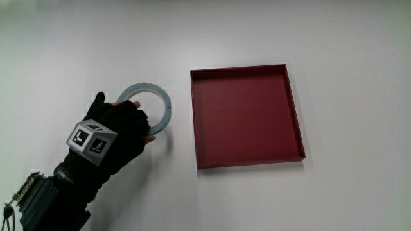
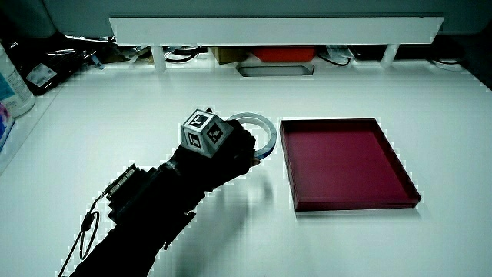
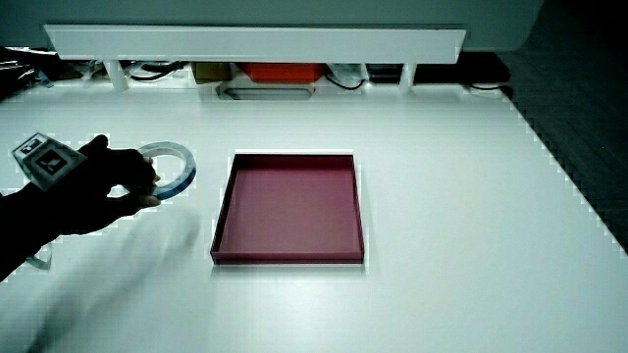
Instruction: Place blue tape
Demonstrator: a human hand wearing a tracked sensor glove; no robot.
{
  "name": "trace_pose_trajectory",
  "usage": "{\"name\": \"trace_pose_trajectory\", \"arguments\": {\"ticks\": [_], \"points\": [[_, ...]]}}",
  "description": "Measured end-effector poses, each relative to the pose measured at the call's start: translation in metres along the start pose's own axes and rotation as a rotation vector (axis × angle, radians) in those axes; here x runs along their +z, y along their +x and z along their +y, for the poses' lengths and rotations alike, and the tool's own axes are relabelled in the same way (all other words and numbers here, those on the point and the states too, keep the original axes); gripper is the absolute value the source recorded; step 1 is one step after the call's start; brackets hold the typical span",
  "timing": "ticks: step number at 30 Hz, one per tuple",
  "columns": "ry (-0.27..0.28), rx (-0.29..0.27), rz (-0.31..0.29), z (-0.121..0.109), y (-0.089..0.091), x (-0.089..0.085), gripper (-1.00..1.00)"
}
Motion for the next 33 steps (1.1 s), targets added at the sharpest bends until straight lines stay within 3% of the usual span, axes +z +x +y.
{"name": "trace_pose_trajectory", "arguments": {"ticks": [1, 2, 3, 6, 8, 10, 16, 19, 27, 28, 29, 33], "points": [[0.015, 0.000, -0.049, -0.002, -0.007, -0.007, 0.00], [0.000, 0.027, -0.026, -0.003, -0.008, -0.007, 0.00], [-0.002, 0.023, -0.046, -0.005, -0.012, -0.012, 0.00], [-0.019, 0.063, -0.028, -0.007, -0.018, -0.016, 0.00], [-0.011, 0.067, -0.061, -0.009, -0.024, -0.023, 0.00], [-0.040, 0.085, -0.064, -0.009, -0.030, -0.031, 0.00], [-0.059, 0.112, -0.029, -0.013, -0.039, -0.040, 0.00], [-0.059, 0.144, -0.060, -0.015, -0.049, -0.050, 0.00], [-0.092, 0.166, -0.066, -0.015, -0.054, -0.061, 0.00], [-0.103, 0.166, -0.032, -0.013, -0.050, -0.055, 0.00], [-0.103, 0.181, -0.071, -0.015, -0.055, -0.063, 0.00], [-0.091, 0.154, -0.059, -0.013, -0.054, -0.062, 0.00]]}}
